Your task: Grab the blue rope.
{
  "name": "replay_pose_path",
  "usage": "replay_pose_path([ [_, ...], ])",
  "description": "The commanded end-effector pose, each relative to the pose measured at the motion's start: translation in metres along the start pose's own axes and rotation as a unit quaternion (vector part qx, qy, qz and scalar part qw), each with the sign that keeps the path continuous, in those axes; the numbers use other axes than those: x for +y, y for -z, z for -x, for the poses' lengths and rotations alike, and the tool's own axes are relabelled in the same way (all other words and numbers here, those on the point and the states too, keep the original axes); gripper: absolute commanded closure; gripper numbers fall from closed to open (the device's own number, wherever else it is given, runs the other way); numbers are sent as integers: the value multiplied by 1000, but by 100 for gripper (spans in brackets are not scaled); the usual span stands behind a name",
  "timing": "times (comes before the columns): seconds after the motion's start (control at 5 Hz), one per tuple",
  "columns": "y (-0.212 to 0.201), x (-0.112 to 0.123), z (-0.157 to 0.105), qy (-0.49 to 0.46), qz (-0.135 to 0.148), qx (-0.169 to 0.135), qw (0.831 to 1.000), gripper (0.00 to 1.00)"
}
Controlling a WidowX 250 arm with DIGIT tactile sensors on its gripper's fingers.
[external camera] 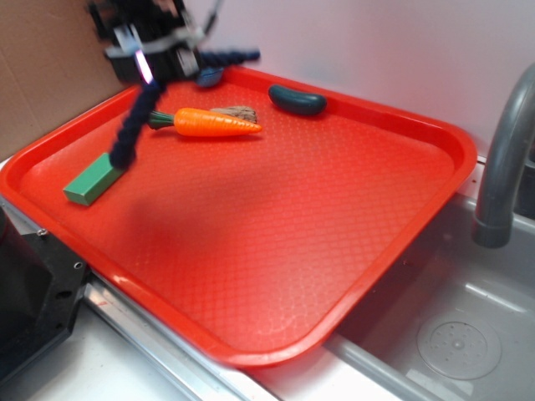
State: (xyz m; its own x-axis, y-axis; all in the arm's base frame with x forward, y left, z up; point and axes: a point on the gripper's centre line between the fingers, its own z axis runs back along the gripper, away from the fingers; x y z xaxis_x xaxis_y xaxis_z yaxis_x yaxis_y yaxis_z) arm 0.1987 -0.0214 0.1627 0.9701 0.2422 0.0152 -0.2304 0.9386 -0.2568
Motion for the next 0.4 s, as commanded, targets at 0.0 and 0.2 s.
replay_pose_path([
  [0.0,-78,-12,-26,-24,-59,-24,998,100],
  [0.2,-81,-18,-30,-26,-89,-23,995,100],
])
